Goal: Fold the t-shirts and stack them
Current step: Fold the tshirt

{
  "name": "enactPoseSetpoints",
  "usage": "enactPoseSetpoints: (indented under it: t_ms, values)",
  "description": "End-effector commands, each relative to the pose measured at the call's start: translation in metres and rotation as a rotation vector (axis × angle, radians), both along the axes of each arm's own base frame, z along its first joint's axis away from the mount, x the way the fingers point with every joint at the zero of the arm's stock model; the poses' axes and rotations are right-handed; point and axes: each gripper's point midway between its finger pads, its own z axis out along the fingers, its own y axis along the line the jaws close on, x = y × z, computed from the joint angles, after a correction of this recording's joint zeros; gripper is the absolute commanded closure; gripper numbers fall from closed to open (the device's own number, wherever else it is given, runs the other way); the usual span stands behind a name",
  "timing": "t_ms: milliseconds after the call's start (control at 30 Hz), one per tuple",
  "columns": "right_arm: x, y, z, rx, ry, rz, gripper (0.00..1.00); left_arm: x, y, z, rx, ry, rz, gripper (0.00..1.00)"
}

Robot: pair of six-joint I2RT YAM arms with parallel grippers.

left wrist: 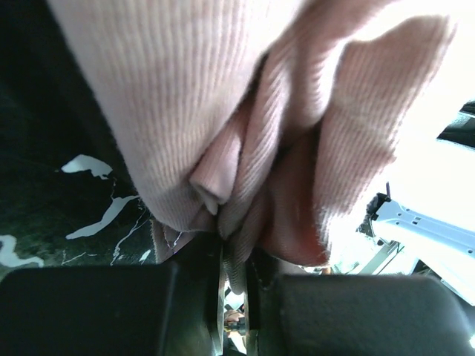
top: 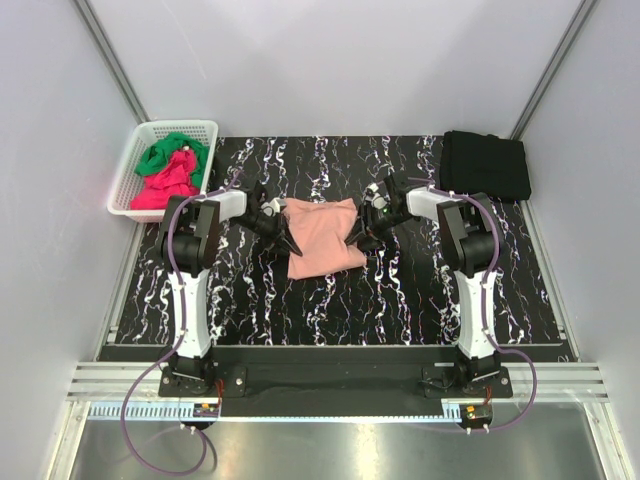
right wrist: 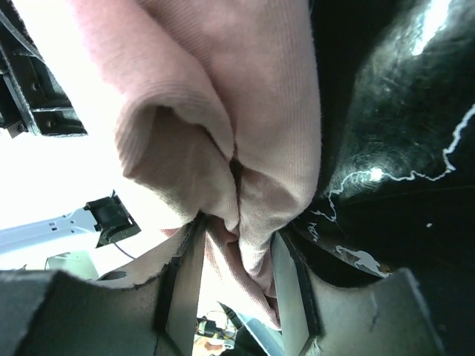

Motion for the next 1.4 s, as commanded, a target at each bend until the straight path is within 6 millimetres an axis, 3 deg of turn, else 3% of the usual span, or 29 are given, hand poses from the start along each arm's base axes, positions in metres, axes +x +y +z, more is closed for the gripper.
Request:
enactPoseSetpoints:
  t_ms: [0, 300, 400, 433, 533, 933, 1367]
  values:
    - [0.000, 0.003, 0.015, 0.030, -0.060, 0.014, 0.52, 0.012, 0.003, -0.004, 0.020, -0.066, -0.007, 0.89]
    - [0.007, -0.040, 0.029, 0.020, -0.071, -0.092, 0.51, 0.013, 0.004, -0.006, 0.023, -0.059, -0.004, 0.89]
    - [0.006, -0.046, 0.032, 0.022, -0.073, -0.105, 0.44, 0.013, 0.004, -0.006, 0.022, -0.056, -0.003, 0.89]
    - [0.006, -0.045, 0.033, 0.029, -0.072, -0.103, 0.40, 0.013, 0.003, -0.007, 0.020, -0.051, -0.002, 0.89]
    - [0.006, -0.045, 0.034, 0.040, -0.075, -0.100, 0.48, 0.012, 0.003, -0.009, 0.017, -0.043, -0.003, 0.89]
    - [0.020, -0.028, 0.033, 0.183, -0.039, -0.088, 0.44, 0.008, 0.004, -0.009, 0.024, -0.040, -0.002, 0.88]
    - [0.021, -0.028, 0.023, 0.149, -0.015, -0.111, 0.41, 0.014, 0.002, -0.003, 0.015, -0.049, 0.001, 0.88]
